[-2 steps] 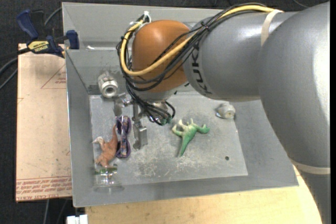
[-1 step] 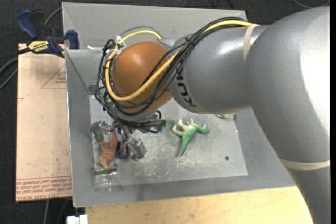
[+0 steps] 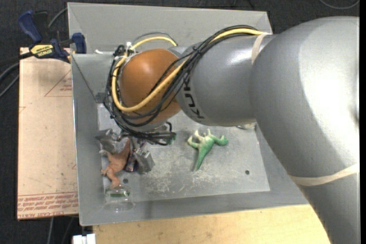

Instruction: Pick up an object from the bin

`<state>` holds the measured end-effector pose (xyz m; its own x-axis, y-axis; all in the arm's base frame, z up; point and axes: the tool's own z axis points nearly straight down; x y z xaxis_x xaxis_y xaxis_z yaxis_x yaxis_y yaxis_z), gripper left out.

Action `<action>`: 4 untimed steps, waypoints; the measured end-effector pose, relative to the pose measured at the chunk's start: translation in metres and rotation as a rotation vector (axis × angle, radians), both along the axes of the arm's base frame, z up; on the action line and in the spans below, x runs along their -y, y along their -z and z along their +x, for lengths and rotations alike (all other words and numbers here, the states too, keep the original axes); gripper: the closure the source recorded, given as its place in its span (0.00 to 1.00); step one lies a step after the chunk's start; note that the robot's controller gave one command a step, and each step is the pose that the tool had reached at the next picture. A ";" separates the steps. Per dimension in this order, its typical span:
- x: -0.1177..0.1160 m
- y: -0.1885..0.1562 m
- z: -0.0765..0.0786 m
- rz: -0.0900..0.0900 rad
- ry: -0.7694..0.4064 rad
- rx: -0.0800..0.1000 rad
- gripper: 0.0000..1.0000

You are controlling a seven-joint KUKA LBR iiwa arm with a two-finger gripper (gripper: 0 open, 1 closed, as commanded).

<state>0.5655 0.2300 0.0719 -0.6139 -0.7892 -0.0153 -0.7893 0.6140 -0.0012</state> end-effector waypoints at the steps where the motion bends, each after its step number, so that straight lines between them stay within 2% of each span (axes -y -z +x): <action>1: 0.001 -0.002 -0.012 0.001 -0.486 0.001 1.00; 3: 0.001 -0.005 -0.013 0.001 -0.486 -0.002 1.00; 4: 0.003 -0.023 -0.016 -0.002 -0.486 -0.014 1.00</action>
Offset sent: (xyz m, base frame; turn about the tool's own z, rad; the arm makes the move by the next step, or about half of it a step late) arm 0.0000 0.0000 0.0000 0.0000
